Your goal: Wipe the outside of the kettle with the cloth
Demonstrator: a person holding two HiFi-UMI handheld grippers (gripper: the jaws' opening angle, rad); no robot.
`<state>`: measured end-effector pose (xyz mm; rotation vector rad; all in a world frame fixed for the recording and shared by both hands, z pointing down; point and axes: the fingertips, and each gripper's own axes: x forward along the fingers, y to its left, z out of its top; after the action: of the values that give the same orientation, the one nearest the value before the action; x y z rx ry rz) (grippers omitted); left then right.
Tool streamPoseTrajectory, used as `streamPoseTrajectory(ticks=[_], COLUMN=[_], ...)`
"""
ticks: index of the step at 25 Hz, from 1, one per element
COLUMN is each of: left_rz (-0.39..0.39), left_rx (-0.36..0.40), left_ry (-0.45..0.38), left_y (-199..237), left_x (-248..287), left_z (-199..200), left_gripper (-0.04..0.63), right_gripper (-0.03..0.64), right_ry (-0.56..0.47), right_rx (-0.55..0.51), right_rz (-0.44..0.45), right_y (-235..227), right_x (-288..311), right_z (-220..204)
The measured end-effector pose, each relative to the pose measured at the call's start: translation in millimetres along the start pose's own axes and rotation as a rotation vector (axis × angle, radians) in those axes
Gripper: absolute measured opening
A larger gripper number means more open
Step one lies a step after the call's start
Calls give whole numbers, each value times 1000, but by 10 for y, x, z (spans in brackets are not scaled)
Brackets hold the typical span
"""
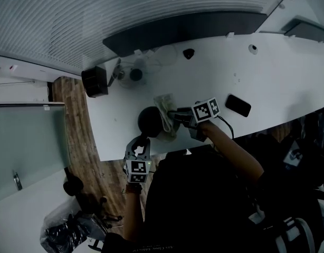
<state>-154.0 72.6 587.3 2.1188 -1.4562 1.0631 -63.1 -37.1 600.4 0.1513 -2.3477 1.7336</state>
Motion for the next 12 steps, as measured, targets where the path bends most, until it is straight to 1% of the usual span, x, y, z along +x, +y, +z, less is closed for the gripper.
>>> streamPoseTrajectory(ticks=[3, 6, 12], left_rz=[-21, -29, -37], left_rx=[4, 11, 10], left_ry=[9, 17, 33], left_y=[-17, -23, -22], left_x=[10, 13, 19], left_z=[-32, -28, -23], left_gripper=[114, 114, 114], right_gripper=[84, 84, 84], right_ry=[43, 73, 149], right_rx=[10, 47, 103], right_rz=[-70, -104, -208], right_y=[-272, -486, -928], right_x=[39, 87, 163], right_z=[-92, -174, -407])
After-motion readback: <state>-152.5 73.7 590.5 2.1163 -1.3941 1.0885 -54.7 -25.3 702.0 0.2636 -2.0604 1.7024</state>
